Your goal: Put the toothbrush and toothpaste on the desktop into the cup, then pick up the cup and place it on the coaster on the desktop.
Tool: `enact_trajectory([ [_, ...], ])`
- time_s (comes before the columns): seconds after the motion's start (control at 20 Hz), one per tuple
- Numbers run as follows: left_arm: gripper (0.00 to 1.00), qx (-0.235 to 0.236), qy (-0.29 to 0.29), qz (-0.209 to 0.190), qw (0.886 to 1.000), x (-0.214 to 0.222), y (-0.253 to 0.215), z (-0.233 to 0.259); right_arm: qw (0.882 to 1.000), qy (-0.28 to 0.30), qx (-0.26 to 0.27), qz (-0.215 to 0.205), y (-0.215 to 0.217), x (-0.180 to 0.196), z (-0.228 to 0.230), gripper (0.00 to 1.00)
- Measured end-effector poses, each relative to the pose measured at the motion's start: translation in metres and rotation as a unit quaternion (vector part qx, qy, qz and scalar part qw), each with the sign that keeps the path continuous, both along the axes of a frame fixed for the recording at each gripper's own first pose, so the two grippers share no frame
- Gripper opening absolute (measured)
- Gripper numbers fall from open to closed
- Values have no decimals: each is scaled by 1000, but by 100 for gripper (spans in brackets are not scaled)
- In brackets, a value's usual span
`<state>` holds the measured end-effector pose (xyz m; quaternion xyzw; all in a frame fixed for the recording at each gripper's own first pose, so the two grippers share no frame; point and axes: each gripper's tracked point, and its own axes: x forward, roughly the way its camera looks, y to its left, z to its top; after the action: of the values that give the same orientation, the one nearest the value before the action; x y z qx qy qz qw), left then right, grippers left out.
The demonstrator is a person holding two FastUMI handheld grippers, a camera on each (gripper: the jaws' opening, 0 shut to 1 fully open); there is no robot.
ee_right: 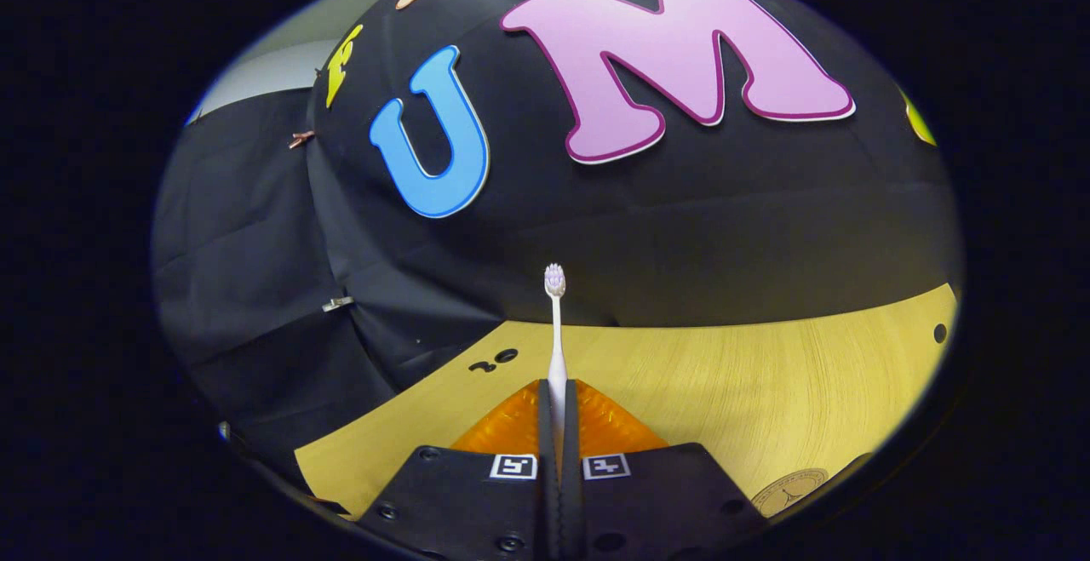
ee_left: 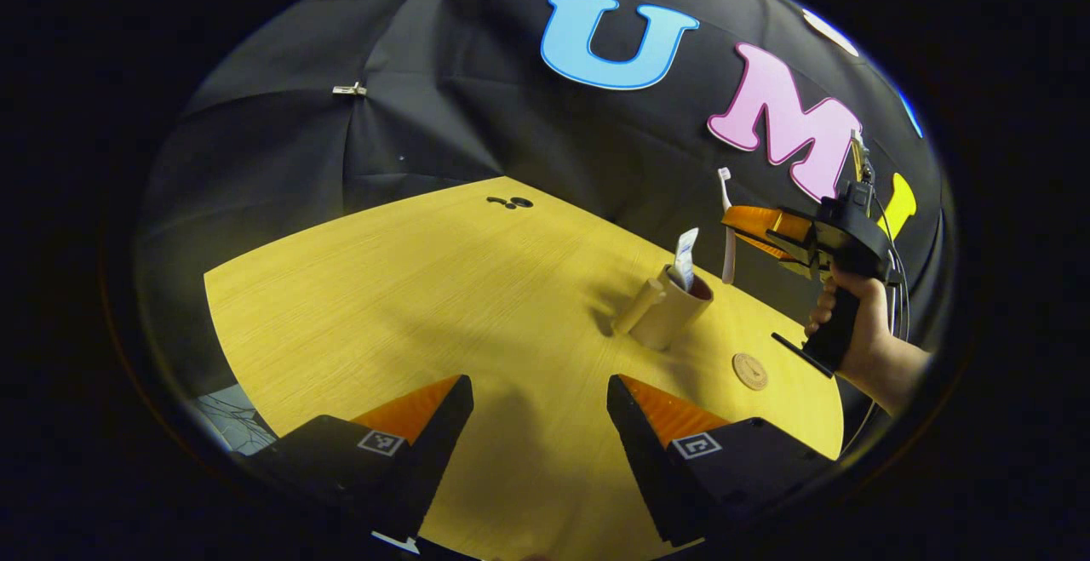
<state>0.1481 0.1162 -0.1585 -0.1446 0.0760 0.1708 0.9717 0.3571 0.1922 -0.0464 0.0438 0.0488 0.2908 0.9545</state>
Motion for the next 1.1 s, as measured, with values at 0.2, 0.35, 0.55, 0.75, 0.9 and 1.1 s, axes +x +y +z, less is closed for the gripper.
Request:
enact_trajectory([
  [0.2,98,-3,-4,5,1000,9,13,-6,1000,-19,5,-9,1,20,-11,5],
  [0.35,98,-17,-12,13,1000,15,18,-6,999,-33,2,-7,4,27,-23,5],
  [0.55,98,-33,-14,17,999,21,17,-14,998,-58,5,-8,1,23,-38,5],
  [0.75,98,-36,-8,12,999,31,13,-19,995,-94,-30,7,4,8,-52,9],
  [0.9,98,-20,-2,0,1000,43,7,-15,994,-98,-43,3,-9,-6,-58,10],
  [1.1,98,11,4,-35,999,61,-6,5,996,-74,-44,-18,-49,-16,-62,77],
])
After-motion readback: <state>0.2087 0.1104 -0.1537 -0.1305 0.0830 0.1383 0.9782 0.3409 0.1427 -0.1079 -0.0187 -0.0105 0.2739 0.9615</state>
